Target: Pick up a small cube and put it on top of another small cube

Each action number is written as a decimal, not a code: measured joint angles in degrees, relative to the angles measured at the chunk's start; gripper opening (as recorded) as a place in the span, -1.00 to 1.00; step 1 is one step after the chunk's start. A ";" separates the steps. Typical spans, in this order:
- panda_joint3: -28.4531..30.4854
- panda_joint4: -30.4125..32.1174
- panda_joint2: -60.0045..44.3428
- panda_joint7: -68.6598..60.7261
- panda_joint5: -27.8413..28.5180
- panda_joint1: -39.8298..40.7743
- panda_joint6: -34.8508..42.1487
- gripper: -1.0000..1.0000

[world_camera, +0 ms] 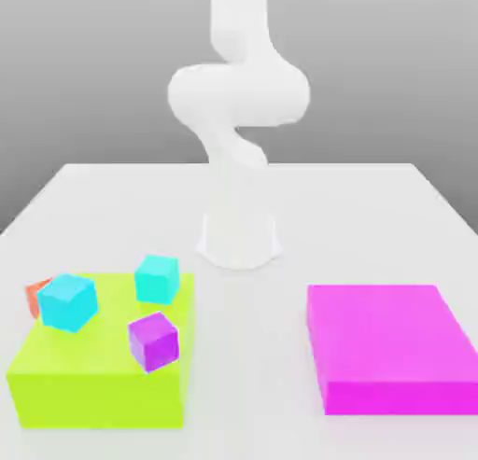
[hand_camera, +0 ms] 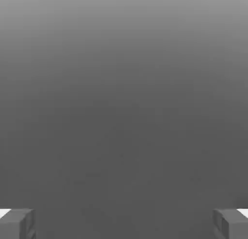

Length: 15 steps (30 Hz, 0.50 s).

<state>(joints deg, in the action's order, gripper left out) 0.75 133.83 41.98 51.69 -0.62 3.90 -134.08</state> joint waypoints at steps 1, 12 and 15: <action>0.32 0.91 -1.75 2.64 -0.27 1.75 -1.03 0.00; 3.74 10.05 -19.18 29.79 -1.95 18.51 -11.33 0.00; 5.04 12.53 -23.86 37.39 -2.00 22.62 -14.14 0.00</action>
<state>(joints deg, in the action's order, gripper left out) 5.78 146.36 18.12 89.08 -2.62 26.52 -148.22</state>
